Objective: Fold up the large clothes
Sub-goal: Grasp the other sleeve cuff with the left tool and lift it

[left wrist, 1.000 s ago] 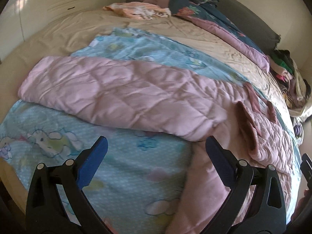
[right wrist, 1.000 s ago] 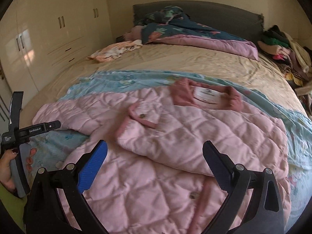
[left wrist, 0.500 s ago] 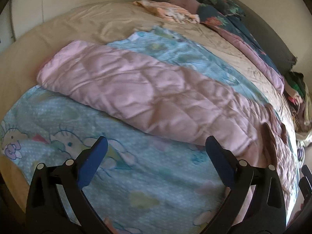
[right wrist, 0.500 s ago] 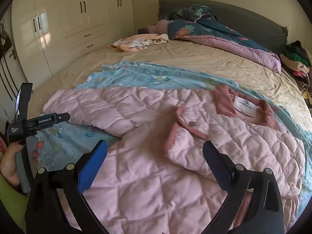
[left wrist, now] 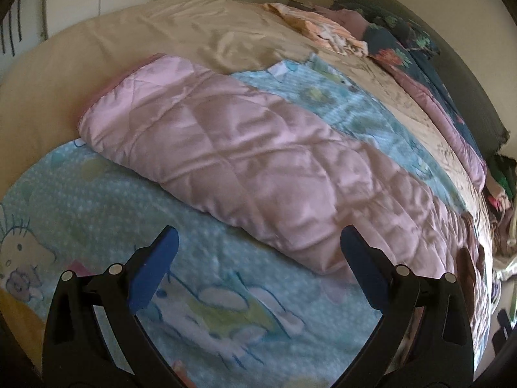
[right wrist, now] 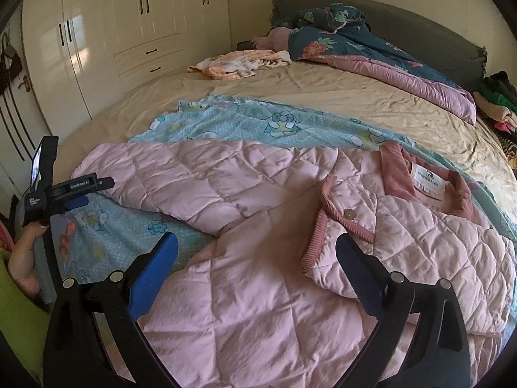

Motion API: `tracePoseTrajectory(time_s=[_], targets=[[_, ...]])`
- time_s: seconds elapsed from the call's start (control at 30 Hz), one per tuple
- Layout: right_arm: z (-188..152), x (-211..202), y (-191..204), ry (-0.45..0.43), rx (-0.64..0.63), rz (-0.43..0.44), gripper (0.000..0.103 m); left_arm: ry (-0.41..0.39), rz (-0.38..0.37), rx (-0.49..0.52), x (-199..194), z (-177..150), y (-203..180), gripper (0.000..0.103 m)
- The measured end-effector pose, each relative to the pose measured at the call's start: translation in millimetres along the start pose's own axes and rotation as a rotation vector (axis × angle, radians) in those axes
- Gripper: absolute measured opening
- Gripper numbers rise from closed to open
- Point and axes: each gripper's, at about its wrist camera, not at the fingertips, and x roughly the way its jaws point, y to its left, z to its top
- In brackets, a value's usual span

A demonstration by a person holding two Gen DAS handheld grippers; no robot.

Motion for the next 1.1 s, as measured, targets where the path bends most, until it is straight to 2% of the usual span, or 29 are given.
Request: tracePoseTrajectory(time_s=[0.33,0.37,0.43,0.47,0.5,0.6,0.77,1.1], targets=[[-4.9,1.9,-14.0,0.008,0.027,-0.017,0.097,-0.027,0.048,-0.118,26.1,33.2,29.9,0.094],[-5.0,0.8,-15.5,0.007,0.03,-0.02,0.097,-0.031,0.058,-0.124,26.7,36.1,31.0,0.09],[-5.5,-1.7,-19.4,0.005,0.034,-0.024,0.097,-0.064,0.092,-0.141,23.0,41.5,33.5,0.066],[-6.0,-3.6,-21.3,0.004,0.035,-0.026,0.097,-0.079,0.106,-0.14,20.3,43.7,33.6,0.043],[-6.7,-6.2,-23.1,0.002,0.035,-0.028,0.097,-0.098,0.108,-0.131,15.2,46.2,32.6,0.033],[-9.1,-13.2,-26.7,-0.007,0.035,-0.03,0.097,-0.161,0.073,-0.083,-11.5,48.8,20.4,0.018],[-12.1,-25.9,-33.7,-0.031,0.066,-0.027,0.097,-0.255,0.02,0.019,-62.0,46.8,-15.7,0.014],[-15.9,-61.5,-42.2,-0.088,0.095,-0.032,0.097,-0.354,-0.099,0.171,-129.5,34.0,-87.5,0.009]])
